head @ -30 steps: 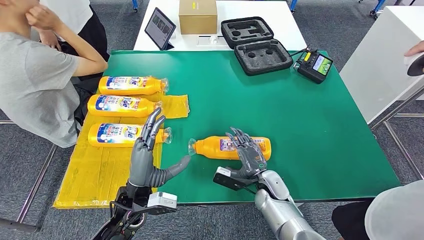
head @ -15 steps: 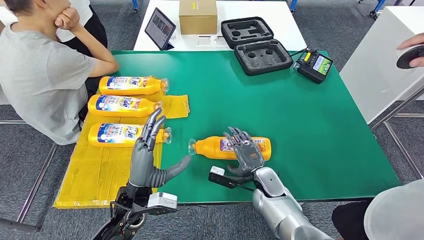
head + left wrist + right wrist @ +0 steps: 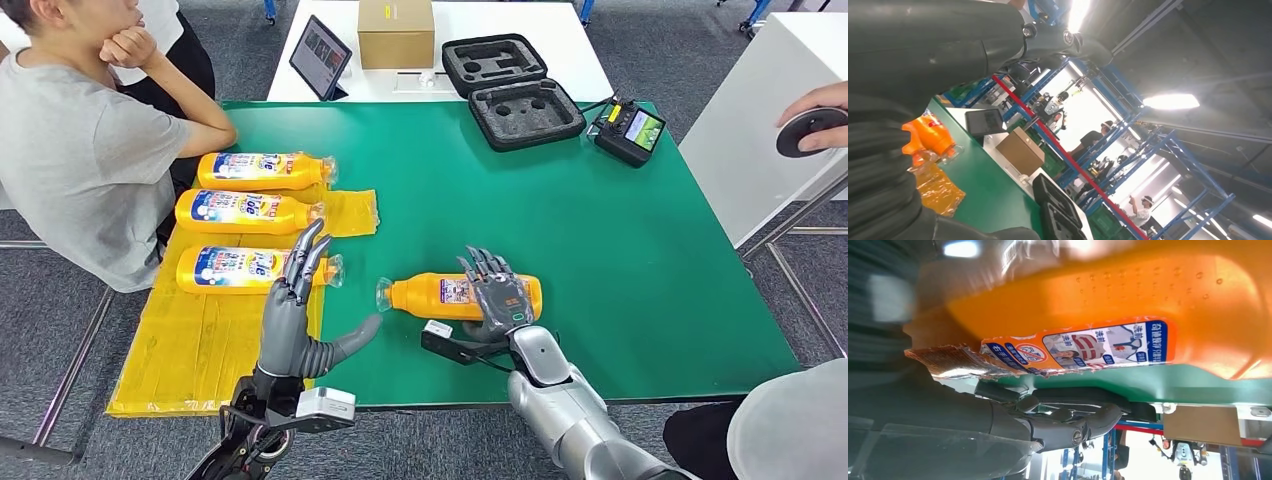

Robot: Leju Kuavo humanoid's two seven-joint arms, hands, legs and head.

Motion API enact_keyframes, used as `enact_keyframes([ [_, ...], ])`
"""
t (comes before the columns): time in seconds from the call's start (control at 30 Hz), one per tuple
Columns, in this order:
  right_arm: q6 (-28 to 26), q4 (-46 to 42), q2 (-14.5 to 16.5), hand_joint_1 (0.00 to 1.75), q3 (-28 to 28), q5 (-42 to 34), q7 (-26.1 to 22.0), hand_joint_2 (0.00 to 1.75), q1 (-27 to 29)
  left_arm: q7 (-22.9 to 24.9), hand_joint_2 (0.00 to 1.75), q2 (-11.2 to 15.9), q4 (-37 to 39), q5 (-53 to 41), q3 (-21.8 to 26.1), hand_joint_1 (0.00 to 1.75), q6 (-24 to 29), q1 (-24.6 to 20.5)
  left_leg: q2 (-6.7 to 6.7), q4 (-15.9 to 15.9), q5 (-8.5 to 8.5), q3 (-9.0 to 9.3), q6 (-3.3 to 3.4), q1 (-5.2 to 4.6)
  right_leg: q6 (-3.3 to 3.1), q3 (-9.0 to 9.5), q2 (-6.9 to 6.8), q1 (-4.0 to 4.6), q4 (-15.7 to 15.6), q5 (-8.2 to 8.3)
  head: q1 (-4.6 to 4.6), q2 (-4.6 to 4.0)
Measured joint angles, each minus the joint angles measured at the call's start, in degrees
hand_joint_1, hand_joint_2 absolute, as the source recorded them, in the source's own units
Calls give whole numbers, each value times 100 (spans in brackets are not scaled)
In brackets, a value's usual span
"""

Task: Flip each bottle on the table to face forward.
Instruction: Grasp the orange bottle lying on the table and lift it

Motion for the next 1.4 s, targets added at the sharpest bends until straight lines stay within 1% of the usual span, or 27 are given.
enact_keyframes([
  [0.1,155,18,0,0,3,-71,39,175,-11,0,175,0,8,-2,2,0,0,20,0,0,0,1,0,0,0,1,0,0,0,0,0,0],
  [0.23,716,97,-1,174,0,-268,72,175,-99,0,175,0,50,3,-3,0,1,7,5,0,0,18,0,0,0,11,4,0,-1,0,1,0],
  [0.33,1203,174,-4,175,-12,-428,55,175,-190,0,175,0,105,28,-9,0,1,-22,7,0,-2,37,0,0,-1,25,6,0,-2,0,0,0],
  [0.4,1383,211,-10,175,-31,-526,16,175,-247,0,175,0,143,33,-15,0,0,-39,7,-1,-2,49,0,1,-3,33,6,0,-3,-2,1,0],
  [0.63,1690,311,-44,175,-156,-792,-154,175,-395,0,175,0,245,33,-34,0,0,-81,3,-1,3,64,5,0,-2,53,3,-2,-4,-1,1,0],
  [0.77,1746,331,-51,175,-190,-835,-190,175,-429,0,175,1,281,33,-36,0,0,-97,3,0,2,67,5,-1,-2,57,3,-4,-4,-1,1,0],
  [0.87,1931,346,-53,175,-270,-1086,-420,175,-442,0,175,0,304,48,-39,0,0,-109,4,-1,1,68,5,-1,-2,57,3,-4,-4,-1,0,0],
  [0.97,2403,391,-76,175,-489,-1740,-1029,175,-484,0,175,0,328,149,-48,0,1,-127,8,-2,-5,81,3,0,-2,66,8,-3,-5,-1,2,0],
  [1.03,2720,408,-97,175,-714,-2335,-1641,175,-507,0,175,-2,322,470,-43,0,-1,-130,22,-2,-11,93,-1,0,-4,73,21,-2,-6,1,4,0],
  [1.1,3001,402,-80,175,-958,-3011,-2328,175,-467,0,175,-27,284,1326,-35,0,-43,-131,42,-2,-16,99,-5,-1,-9,75,39,-1,-6,7,3,0],
  [1.17,3110,256,-23,175,-1110,-3767,-2722,175,-328,0,175,-75,256,2404,-14,0,-161,-132,47,-2,-16,98,-7,1,-14,73,46,3,-6,11,1,0],
  [1.23,3038,-85,33,175,-1091,-4634,-2806,175,-96,14,175,-124,275,3069,23,0,-247,-127,41,-2,-10,90,-5,4,-16,69,44,9,-5,12,0,0],
  [1.3,2873,-481,71,175,-936,-5376,-2818,175,174,37,175,-164,316,3288,48,0,-252,-110,36,-2,-3,74,-4,5,-17,59,42,12,-2,13,0,0],
  [1.33,2794,-664,86,175,-833,-5605,-2820,175,302,44,175,-181,341,3321,55,0,-249,-98,36,-2,-2,65,-4,6,-17,52,42,12,-1,13,0,0],
  [1.4,2709,-962,104,175,-640,-5820,-2823,175,495,34,175,-210,396,3361,63,0,-257,-81,38,-2,0,51,-6,6,-18,36,43,13,2,14,-1,0],
])
